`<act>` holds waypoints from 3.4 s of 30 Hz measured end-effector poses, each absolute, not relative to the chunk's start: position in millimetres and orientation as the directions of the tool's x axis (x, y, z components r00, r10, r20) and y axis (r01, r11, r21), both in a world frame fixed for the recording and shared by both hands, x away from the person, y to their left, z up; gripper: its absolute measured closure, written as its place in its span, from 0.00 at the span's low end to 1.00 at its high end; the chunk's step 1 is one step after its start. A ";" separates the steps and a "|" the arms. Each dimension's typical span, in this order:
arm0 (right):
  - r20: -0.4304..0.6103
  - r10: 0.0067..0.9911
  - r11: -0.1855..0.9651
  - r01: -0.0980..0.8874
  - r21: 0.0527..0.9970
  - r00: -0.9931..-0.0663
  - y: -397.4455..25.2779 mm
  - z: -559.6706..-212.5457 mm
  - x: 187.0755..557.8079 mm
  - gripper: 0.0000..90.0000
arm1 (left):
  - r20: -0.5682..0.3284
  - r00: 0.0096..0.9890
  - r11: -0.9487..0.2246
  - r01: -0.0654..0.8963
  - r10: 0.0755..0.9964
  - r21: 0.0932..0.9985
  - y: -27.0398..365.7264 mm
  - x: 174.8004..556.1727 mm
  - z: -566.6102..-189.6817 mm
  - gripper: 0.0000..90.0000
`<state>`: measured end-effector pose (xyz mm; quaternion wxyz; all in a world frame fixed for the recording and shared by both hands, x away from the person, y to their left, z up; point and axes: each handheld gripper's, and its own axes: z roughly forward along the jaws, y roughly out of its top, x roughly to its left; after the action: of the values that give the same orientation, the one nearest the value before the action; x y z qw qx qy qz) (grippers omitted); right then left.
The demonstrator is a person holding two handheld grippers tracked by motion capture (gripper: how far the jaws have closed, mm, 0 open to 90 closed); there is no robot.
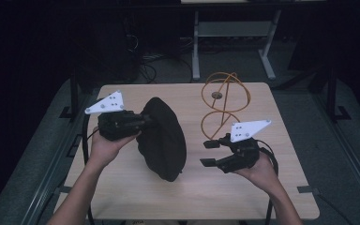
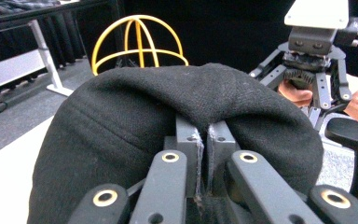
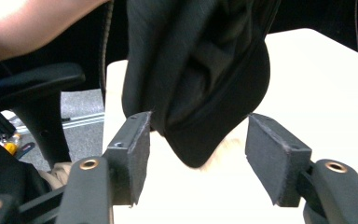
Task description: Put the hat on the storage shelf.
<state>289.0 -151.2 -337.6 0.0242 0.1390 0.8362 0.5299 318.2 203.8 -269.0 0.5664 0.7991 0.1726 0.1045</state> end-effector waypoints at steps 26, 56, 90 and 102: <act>0.116 0.515 0.379 0.346 0.858 -0.850 -237.1 -388.7 274.4 0.36 | -0.061 0.913 -0.297 0.194 0.404 0.935 197.0 351.9 -243.6 0.96; 0.119 0.640 0.269 0.366 0.891 -0.759 -292.7 -394.2 272.3 0.35 | -0.023 0.940 -0.386 0.162 0.341 0.908 86.1 442.0 -156.0 0.96; 0.176 0.637 0.215 0.393 0.894 -0.750 -307.4 -406.2 272.2 0.37 | -0.026 0.888 -0.568 0.317 0.460 0.760 -60.0 509.0 -211.3 0.66; 0.172 0.656 0.227 0.409 0.884 -0.735 -303.1 -410.4 273.4 0.34 | -0.027 0.893 -0.553 0.302 0.449 0.777 -27.1 495.1 -205.5 0.59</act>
<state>273.4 -303.1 -410.4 0.1193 0.3440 0.7742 0.5178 495.1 -27.1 -205.5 0.4217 0.8768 0.2141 0.0875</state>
